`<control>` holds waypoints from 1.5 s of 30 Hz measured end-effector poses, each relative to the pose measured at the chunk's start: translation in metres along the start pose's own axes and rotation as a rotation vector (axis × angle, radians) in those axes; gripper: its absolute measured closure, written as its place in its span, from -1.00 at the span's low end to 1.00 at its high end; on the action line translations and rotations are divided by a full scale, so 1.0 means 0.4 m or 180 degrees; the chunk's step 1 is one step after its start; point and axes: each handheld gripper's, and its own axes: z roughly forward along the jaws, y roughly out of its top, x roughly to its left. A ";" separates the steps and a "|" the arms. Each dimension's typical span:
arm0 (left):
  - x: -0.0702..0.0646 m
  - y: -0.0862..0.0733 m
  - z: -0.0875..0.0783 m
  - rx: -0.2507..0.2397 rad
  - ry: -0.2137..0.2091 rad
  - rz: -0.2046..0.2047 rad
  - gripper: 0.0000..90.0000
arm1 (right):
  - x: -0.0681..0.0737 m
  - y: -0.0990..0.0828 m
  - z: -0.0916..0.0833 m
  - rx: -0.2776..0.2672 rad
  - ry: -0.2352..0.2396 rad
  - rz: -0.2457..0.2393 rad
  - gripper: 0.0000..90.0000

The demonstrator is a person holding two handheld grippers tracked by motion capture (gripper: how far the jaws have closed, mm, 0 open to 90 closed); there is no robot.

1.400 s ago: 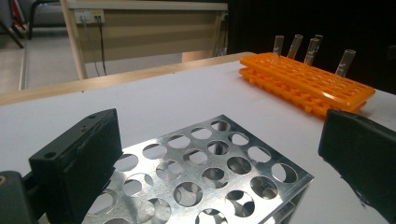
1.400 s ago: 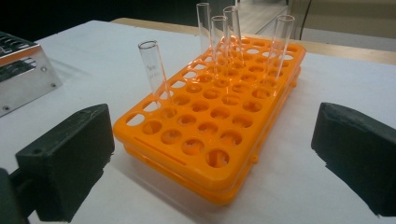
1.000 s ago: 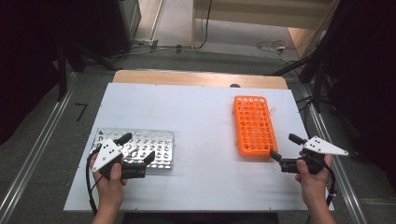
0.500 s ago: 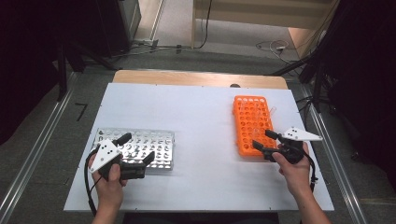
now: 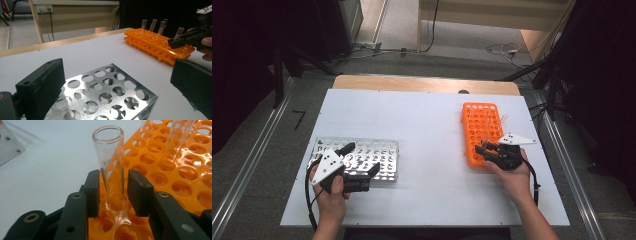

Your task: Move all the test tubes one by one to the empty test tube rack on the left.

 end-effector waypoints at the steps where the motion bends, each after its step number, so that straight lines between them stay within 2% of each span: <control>1: 0.000 0.000 0.000 0.0008 0.0002 0.0004 -1.00 | 0.002 -0.002 -0.002 -0.0007 -0.0014 -0.0013 0.35; 5: -0.002 0.001 0.000 0.0003 -0.0009 0.0007 -1.00 | 0.004 -0.017 -0.007 -0.0121 -0.0091 -0.0070 0.49; 8: -0.005 0.002 0.003 0.0015 -0.0021 0.0018 -1.00 | -0.003 -0.018 -0.008 -0.0124 -0.0102 -0.0109 0.62; 10: -0.009 0.001 0.004 0.0014 -0.0028 0.0022 -1.00 | -0.005 -0.017 -0.009 -0.0110 -0.0078 -0.0155 0.63; 14: -0.016 0.003 0.005 0.0027 -0.0067 0.0042 -1.00 | -0.013 -0.017 -0.011 -0.0103 -0.0009 -0.0083 0.63; 17: -0.024 0.008 0.006 0.0050 -0.0053 0.0090 -1.00 | -0.005 -0.008 -0.018 -0.0120 -0.0072 -0.0162 0.64; 19: -0.029 0.012 0.006 0.0031 -0.0084 0.0089 -1.00 | -0.005 0.000 -0.026 -0.0141 -0.0068 -0.0145 0.64; 25: -0.036 0.014 0.012 0.0102 -0.0150 0.0083 -1.00 | -0.007 0.016 -0.057 -0.0238 -0.0044 -0.0100 0.64; 29: -0.046 0.021 0.014 0.0100 -0.0198 0.0109 -1.00 | -0.010 0.028 -0.084 -0.0303 -0.0163 -0.0103 0.64; 32: -0.051 0.024 0.016 0.0108 -0.0223 0.0136 -1.00 | -0.016 0.034 -0.102 -0.0354 -0.0167 -0.0056 0.64; 33: -0.058 0.027 0.019 0.0129 -0.0285 0.0154 -1.00 | -0.017 0.036 -0.109 -0.0359 -0.0167 -0.0019 0.64; 37: -0.070 0.032 0.025 0.0152 -0.0312 0.0181 -0.98 | -0.006 0.044 -0.125 -0.0389 -0.0073 -0.0021 0.64; 38: -0.070 0.032 0.025 0.0152 -0.0312 0.0181 -0.98 | 0.001 0.046 -0.127 -0.0377 -0.0043 -0.0033 0.64; 39: -0.077 0.037 0.029 0.0178 -0.0372 0.0172 -0.97 | 0.009 0.048 -0.127 -0.0378 0.0004 -0.0061 0.64; 42: -0.084 0.039 0.031 0.0191 -0.0378 0.0181 -0.97 | 0.034 0.055 -0.125 -0.0352 0.0129 -0.0115 0.64; 45: -0.099 0.045 0.039 0.0223 -0.0445 0.0167 -0.93 | 0.064 0.062 -0.119 -0.0330 0.0269 -0.0164 0.64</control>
